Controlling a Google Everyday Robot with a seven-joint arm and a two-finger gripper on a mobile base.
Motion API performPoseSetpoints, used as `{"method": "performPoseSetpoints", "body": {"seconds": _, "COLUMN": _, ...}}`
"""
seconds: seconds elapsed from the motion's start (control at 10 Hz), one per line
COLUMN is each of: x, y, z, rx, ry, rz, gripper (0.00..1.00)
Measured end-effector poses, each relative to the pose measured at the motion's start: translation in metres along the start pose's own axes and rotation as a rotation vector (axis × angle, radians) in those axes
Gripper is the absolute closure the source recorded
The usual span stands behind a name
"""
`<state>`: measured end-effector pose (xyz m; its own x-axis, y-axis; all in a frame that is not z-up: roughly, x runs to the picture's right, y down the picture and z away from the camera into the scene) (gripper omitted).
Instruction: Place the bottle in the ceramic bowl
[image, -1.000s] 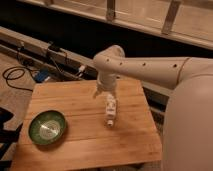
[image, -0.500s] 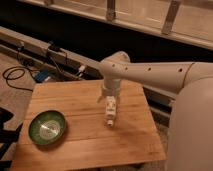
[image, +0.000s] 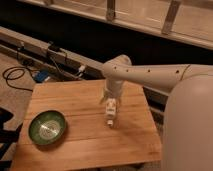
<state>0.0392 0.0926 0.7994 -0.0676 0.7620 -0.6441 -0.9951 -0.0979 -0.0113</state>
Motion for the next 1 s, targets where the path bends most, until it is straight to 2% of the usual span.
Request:
{"method": "performPoseSetpoints", "body": {"seconds": 0.1, "x": 0.001, "y": -0.007, "z": 0.019, "rx": 0.010, "ry": 0.021, "rz": 0.020, "gripper": 0.35}}
{"method": "performPoseSetpoints", "body": {"seconds": 0.4, "x": 0.004, "y": -0.027, "z": 0.055, "rx": 0.013, "ry": 0.075, "rz": 0.081, "gripper": 0.35}}
{"method": "performPoseSetpoints", "body": {"seconds": 0.9, "x": 0.003, "y": -0.022, "z": 0.072, "rx": -0.024, "ry": 0.119, "rz": 0.098, "gripper": 0.35}}
{"method": "performPoseSetpoints", "body": {"seconds": 1.0, "x": 0.004, "y": -0.014, "z": 0.073, "rx": -0.037, "ry": 0.123, "rz": 0.092, "gripper": 0.35}}
